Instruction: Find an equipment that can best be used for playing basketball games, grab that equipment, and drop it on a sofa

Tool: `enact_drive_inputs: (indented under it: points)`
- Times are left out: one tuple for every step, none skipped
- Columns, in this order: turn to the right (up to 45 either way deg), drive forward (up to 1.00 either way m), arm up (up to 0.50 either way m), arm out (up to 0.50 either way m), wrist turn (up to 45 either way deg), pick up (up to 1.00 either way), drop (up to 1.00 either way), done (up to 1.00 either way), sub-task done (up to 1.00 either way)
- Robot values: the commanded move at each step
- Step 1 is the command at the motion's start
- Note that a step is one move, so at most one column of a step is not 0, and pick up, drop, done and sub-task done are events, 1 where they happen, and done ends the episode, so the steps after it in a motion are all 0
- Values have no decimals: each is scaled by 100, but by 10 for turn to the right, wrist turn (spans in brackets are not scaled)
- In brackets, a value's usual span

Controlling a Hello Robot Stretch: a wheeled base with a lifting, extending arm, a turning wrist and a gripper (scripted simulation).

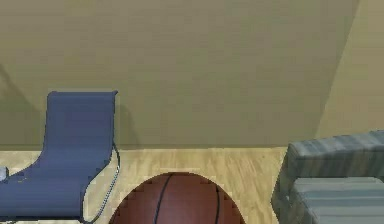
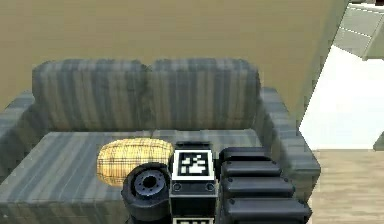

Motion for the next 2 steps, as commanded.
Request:
enact_drive_inputs:
  points:
    - [-30,0,0,0,0,0,0,0,0]
    - [0,20,0,0,0,0,0,0,0]
